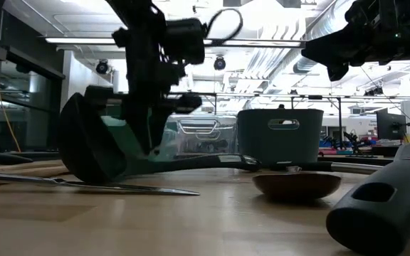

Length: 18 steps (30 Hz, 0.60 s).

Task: Pick & Place Kitchen Items
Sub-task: Put the silver table knife into the blue bin

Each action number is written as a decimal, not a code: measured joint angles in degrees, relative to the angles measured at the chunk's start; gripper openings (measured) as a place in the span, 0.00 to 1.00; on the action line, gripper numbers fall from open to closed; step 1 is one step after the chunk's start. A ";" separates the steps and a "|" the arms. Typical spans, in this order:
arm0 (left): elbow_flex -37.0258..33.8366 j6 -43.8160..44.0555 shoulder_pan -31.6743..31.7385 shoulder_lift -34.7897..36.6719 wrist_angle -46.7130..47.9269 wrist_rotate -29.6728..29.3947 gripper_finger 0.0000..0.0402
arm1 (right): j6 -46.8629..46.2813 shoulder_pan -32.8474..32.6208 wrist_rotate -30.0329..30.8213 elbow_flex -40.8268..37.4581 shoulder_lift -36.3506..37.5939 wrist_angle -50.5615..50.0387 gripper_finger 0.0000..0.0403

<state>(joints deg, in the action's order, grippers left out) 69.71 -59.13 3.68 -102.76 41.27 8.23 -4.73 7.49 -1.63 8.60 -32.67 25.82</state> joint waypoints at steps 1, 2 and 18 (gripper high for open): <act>0.00 0.50 0.02 0.78 0.02 0.02 0.08 | 0.00 0.01 0.00 0.01 -0.02 -0.01 0.29; 0.00 0.97 0.04 1.66 -0.01 0.01 0.08 | 0.00 0.01 0.00 0.01 -0.01 0.00 0.29; 0.15 16.99 5.66 18.01 -11.36 -0.19 0.08 | 0.00 0.02 0.00 0.00 0.00 -0.22 0.29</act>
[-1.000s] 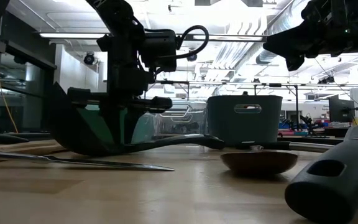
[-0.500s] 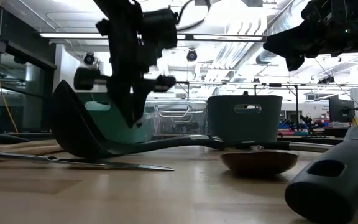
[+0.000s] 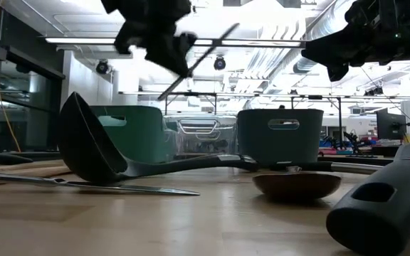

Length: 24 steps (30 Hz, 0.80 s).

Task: Pick & Place Kitchen Items
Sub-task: Put the silver table knife into the blue bin

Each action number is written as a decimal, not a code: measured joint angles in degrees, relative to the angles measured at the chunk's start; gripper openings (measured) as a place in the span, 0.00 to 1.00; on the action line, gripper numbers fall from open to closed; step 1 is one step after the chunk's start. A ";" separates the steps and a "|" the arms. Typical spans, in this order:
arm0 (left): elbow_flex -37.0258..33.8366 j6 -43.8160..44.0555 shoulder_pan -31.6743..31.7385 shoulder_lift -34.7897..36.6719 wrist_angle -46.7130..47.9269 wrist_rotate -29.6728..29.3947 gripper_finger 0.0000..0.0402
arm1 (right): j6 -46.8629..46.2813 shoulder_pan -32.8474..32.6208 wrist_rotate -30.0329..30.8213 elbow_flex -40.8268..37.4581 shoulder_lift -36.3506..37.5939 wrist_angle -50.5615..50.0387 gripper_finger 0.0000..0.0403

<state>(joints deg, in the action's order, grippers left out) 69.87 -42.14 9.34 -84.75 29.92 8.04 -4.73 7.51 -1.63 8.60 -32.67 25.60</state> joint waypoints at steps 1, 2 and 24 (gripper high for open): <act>0.00 0.36 0.36 0.88 -0.67 -0.03 0.08 | 0.00 0.00 0.00 0.00 0.00 -0.08 0.29; 0.00 0.71 0.48 1.45 -1.91 -0.02 0.08 | 0.00 -0.02 -0.02 0.00 0.00 -0.28 0.29; 0.02 35.12 3.26 0.49 -34.91 -8.40 0.08 | 0.00 0.00 -0.01 0.00 -0.01 -1.53 0.29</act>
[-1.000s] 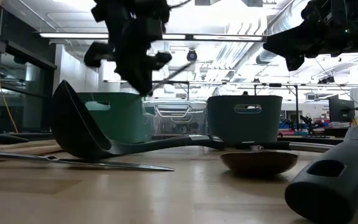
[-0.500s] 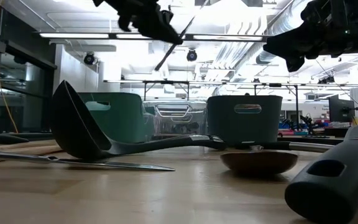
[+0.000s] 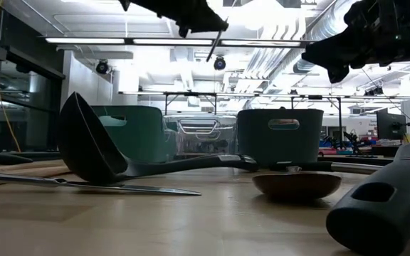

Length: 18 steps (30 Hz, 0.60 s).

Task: Pick & Place Kitchen Items
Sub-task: Put the silver table knife into the blue bin

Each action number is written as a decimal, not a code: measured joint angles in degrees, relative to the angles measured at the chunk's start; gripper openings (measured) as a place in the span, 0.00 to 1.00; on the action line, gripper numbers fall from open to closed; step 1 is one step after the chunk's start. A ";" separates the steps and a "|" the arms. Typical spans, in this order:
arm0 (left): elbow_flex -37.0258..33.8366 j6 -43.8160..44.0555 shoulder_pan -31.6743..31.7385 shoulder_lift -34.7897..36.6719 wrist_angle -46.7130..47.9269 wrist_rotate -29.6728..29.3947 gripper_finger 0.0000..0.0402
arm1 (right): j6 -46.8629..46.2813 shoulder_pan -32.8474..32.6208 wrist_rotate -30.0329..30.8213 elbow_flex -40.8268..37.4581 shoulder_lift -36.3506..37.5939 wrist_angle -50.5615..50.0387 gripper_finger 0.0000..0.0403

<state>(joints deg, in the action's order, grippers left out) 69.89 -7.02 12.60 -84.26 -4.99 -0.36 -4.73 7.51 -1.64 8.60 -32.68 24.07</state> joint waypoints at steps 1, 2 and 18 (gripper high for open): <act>0.15 1.19 -0.02 -0.45 -0.96 0.05 0.08 | 0.00 -0.01 -0.01 0.00 0.00 -0.08 0.29; 0.18 2.31 -0.07 -0.77 -1.51 0.20 0.08 | 0.00 -0.02 -0.01 0.00 0.00 -0.10 0.29; 0.05 7.54 -0.24 -0.84 -5.89 2.88 0.08 | -4.09 -0.01 -1.90 0.00 0.03 1.19 0.29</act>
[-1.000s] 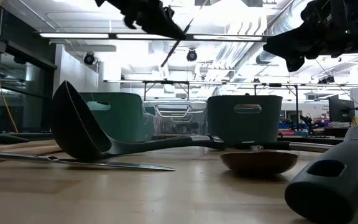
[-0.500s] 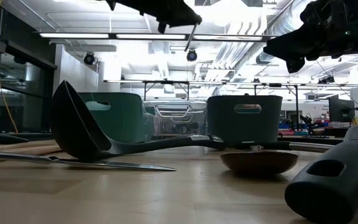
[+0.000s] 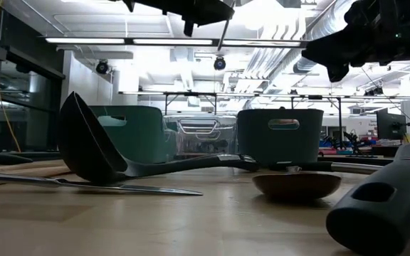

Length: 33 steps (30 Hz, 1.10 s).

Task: Pick & Place Kitchen Items
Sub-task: Put the silver table knife into the blue bin

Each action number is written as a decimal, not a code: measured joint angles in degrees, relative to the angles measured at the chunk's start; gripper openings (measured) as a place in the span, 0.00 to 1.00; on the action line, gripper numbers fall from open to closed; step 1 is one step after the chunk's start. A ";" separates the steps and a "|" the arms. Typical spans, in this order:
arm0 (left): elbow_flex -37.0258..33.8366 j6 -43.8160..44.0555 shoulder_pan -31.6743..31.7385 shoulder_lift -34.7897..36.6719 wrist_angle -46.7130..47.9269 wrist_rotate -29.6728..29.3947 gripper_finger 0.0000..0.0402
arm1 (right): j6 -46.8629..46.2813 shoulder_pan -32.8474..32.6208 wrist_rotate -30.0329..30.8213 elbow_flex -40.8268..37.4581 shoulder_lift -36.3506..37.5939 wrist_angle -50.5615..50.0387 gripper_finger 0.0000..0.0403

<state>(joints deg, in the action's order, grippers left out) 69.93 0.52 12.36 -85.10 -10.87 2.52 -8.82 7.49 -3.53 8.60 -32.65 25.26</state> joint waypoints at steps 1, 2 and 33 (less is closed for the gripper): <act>0.00 0.18 0.00 0.00 -0.05 0.00 0.08 | -2.91 0.01 -1.84 0.00 0.05 0.03 0.29; 0.00 0.42 0.00 0.00 -0.13 0.00 0.08 | -4.30 0.00 -2.75 -0.02 0.12 0.50 0.29; 0.00 1.52 0.00 0.00 -0.13 0.90 0.08 | -0.89 4.40 5.75 18.00 -28.20 8.97 0.70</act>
<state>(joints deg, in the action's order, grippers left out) 69.93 2.04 12.36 -85.10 -11.00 3.42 -9.71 11.90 2.22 26.60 -60.85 34.23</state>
